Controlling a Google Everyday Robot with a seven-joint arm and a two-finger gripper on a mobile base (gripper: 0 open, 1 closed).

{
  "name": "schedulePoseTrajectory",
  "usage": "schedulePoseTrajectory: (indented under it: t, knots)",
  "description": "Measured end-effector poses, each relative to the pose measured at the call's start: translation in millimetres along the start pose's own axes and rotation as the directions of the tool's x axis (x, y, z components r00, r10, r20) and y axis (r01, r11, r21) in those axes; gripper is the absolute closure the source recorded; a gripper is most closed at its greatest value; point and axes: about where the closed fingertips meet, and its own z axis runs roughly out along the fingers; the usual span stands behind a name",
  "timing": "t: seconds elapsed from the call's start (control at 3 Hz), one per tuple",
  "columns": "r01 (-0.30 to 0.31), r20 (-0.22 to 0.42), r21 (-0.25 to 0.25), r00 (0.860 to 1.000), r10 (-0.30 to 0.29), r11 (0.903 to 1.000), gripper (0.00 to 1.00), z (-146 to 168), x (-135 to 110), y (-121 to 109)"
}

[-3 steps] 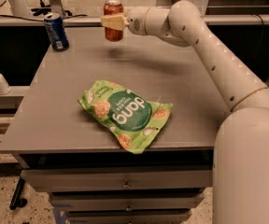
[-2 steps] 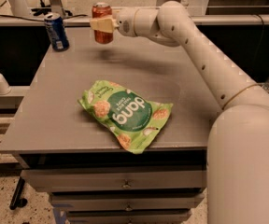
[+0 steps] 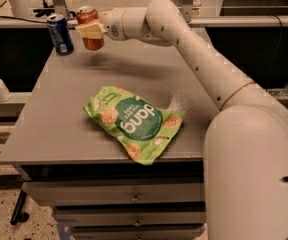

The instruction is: Move coke can near pepsi can

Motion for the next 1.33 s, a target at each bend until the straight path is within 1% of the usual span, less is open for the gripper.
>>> schedulePoseTrajectory:
  t: [0.33,0.67,1.0,1.33]
  knots:
    - [0.023,-0.009,0.006,1.000,-0.023,0.9997,1.00,14,6,-3]
    - [0.002,-0.011,0.037,1.000,-0.001,0.9993,1.00,40,27,-21]
    - [-0.003,-0.012,0.025,1.000,0.003,0.9997,1.00,47,29,-18]
    - [-0.014,-0.024,0.019,1.000,0.015,0.9997,0.82,53,33,-15]
